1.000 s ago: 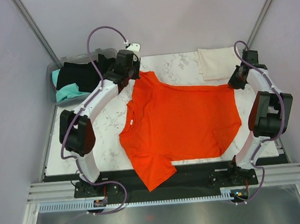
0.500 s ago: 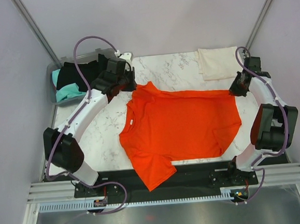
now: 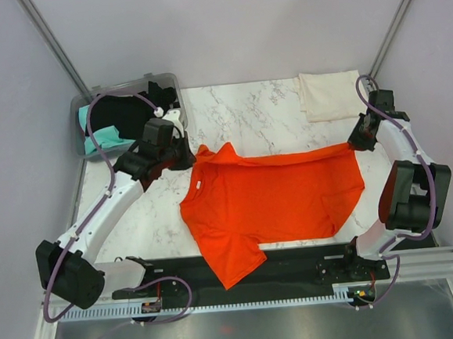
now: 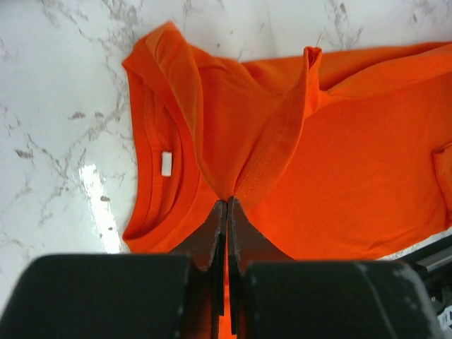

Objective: Fold and stack the t-shirts
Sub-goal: Flatten the tshirt out

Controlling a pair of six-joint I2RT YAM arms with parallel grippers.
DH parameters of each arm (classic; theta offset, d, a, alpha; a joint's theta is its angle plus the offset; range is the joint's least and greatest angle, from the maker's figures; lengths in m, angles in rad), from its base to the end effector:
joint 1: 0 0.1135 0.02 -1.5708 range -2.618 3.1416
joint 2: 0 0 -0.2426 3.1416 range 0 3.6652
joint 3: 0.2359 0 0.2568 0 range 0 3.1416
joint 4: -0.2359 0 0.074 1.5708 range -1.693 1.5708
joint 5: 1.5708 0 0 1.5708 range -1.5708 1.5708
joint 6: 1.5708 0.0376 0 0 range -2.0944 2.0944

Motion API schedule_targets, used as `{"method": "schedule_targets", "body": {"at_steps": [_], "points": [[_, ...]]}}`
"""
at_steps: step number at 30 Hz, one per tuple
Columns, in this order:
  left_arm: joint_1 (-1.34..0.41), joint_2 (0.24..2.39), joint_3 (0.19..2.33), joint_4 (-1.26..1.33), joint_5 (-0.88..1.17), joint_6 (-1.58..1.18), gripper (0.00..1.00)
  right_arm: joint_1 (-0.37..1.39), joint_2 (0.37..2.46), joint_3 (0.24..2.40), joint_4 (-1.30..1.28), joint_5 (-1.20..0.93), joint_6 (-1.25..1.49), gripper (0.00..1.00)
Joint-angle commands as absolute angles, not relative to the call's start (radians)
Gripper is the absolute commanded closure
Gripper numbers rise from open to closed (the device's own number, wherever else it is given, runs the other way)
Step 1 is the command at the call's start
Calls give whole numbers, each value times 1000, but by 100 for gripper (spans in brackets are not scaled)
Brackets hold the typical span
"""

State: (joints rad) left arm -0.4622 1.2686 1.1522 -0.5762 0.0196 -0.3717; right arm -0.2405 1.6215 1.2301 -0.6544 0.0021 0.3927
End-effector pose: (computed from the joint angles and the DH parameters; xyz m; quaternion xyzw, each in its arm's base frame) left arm 0.2580 -0.1294 0.3045 0.0451 0.9040 -0.1803 0.3851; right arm 0.3321 -0.0815 0.2194 0.3009 0.9177 0.0187 0.2588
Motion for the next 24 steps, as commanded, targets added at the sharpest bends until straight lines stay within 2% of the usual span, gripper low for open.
{"method": "schedule_targets", "body": {"at_steps": [1, 10, 14, 17, 24], "points": [[-460, 1214, 1088, -591, 57, -448, 98, -248, 1571, 1221, -663, 29, 387, 100], [-460, 1131, 1016, -617, 21, -451, 98, -252, 1563, 1180, -661, 28, 382, 99], [-457, 1115, 1040, -618, 5, -448, 98, -252, 1563, 1177, -637, -73, 388, 100], [-443, 1095, 1126, -620, -61, -405, 98, -253, 1536, 1187, -598, -199, 409, 99], [-414, 1112, 1584, -623, -127, -264, 98, -242, 1427, 1295, -574, -356, 512, 100]]}}
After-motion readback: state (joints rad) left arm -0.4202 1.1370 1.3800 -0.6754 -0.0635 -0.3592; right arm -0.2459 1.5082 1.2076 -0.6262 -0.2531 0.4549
